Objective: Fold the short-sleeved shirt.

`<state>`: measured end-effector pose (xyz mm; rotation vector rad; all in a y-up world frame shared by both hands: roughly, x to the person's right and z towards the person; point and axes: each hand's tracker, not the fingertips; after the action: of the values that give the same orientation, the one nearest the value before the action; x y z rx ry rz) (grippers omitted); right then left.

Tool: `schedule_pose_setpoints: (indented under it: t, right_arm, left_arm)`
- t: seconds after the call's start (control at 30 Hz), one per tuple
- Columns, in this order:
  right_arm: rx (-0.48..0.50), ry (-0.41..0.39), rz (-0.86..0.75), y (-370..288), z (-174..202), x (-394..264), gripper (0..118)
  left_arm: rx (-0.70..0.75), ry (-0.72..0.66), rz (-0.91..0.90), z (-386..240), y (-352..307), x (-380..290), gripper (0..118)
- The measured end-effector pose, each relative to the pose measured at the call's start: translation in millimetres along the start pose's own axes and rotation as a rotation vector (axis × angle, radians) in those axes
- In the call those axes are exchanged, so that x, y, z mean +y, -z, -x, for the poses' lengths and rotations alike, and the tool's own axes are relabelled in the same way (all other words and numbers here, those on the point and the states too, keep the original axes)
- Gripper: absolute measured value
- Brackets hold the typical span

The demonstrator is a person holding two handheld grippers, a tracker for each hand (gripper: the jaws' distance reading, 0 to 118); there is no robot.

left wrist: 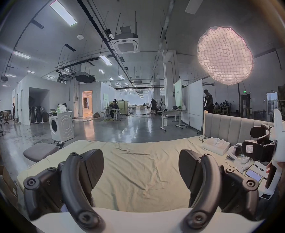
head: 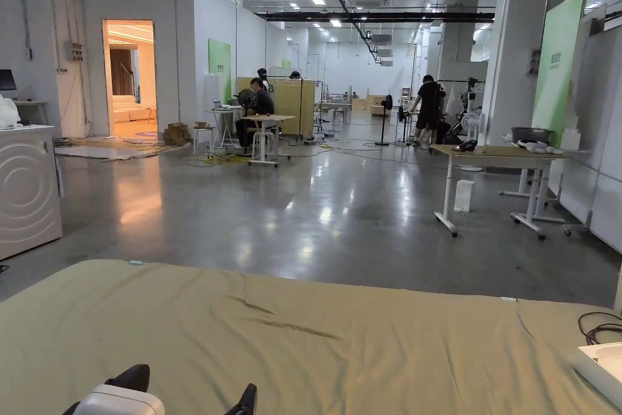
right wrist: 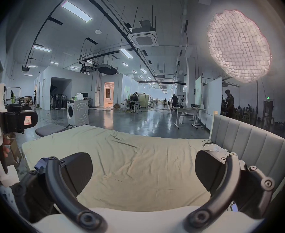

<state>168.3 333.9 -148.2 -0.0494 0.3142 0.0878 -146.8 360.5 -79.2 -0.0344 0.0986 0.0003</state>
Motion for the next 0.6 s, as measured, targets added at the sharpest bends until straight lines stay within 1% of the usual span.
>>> schedule_pose_setpoints:
  t: [0.23, 0.47, 0.6]
  right_arm:
    - [-0.013, -0.009, 0.011, 1.7, 5.3, -0.6, 118]
    - [-0.011, 0.014, 0.019, 2.5, 4.3, -1.0, 118]
    - [-0.02, 0.064, 0.003, 3.4, -1.9, 0.0, 118]
  left_arm:
    - [0.013, -0.003, 0.002, 1.6, -2.1, 2.0, 96]
    - [0.018, -0.009, -0.001, 2.4, -4.0, 2.7, 96]
    - [0.015, -0.004, 0.002, 1.9, -3.0, 2.3, 96]
